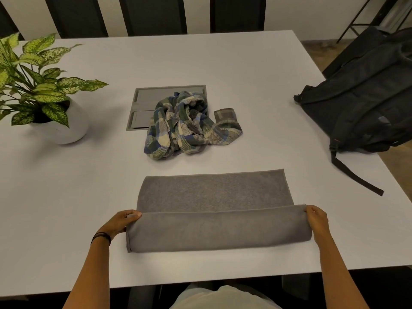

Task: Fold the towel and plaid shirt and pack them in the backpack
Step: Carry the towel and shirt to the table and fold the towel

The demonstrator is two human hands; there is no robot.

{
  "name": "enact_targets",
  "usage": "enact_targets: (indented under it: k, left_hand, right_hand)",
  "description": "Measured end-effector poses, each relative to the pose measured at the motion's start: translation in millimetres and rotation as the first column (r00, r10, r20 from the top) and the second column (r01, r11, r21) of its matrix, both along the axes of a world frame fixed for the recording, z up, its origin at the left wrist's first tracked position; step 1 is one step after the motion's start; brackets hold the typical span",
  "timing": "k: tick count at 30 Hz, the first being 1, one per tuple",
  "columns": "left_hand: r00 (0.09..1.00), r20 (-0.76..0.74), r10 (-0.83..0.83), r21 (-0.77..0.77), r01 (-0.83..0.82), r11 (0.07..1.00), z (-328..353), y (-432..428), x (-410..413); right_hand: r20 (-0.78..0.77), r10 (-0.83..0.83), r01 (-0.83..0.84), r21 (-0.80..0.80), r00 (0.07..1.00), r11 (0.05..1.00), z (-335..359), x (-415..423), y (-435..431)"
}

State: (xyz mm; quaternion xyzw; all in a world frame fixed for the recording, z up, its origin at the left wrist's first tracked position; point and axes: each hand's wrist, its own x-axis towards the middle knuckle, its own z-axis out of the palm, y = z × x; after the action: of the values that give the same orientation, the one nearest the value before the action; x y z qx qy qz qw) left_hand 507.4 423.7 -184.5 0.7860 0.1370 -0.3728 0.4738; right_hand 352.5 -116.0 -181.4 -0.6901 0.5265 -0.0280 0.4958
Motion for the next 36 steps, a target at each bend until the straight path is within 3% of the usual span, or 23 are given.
enact_targets:
  k: [6,8,11,13,15,18,20,22,27,31,36]
  left_hand:
    - [0.998,-0.068,0.011,0.046,-0.007,0.999,-6,-6,6]
    - [0.976,-0.209,-0.057,0.127,0.085,0.988,-8,-4,9]
    - [0.870,-0.453,-0.195,0.211,0.317,0.925,-6,-1,11]
    - [0.825,-0.517,-0.226,0.232,0.390,0.891,-3,-4,13]
    - [0.871,-0.453,-0.192,0.305,0.354,0.884,-3,-8,18]
    - [0.992,-0.092,-0.080,0.459,0.114,0.881,-18,-14,30]
    - [0.995,0.099,0.032,0.423,-0.071,0.903,-25,-21,38]
    - [0.975,0.180,0.128,0.352,-0.185,0.917,-28,-31,43]
    - [0.922,0.221,0.317,0.252,-0.368,0.895,-34,-51,63]
    - [0.926,0.114,0.359,0.122,-0.372,0.920,-33,-59,76]
    - [0.926,0.080,0.369,0.039,-0.373,0.927,-29,-63,96]
  right_hand:
    - [-0.003,0.017,-0.018,-0.011,1.000,1.000,-8,2,-2]
    - [-0.012,0.032,-0.032,-0.008,0.999,0.999,-12,0,-2]
    - [-0.089,0.089,-0.088,0.009,0.992,0.996,-19,-3,-4]
    - [-0.180,0.163,-0.165,0.004,0.970,0.986,-22,-5,-5]
    - [-0.236,0.215,-0.231,-0.044,0.948,0.972,-23,-5,-4]
    - [-0.179,0.207,-0.236,-0.161,0.962,0.958,-22,0,3]
    - [-0.106,0.173,-0.190,-0.188,0.979,0.963,-22,12,6]
    - [-0.086,0.145,-0.158,-0.180,0.986,0.971,-20,25,9]
    - [-0.125,0.061,-0.072,-0.085,0.990,0.994,-21,60,10]
    - [-0.143,0.043,-0.049,-0.036,0.989,0.998,-27,83,7]
    - [-0.082,0.017,-0.023,-0.084,0.997,0.996,-29,106,7]
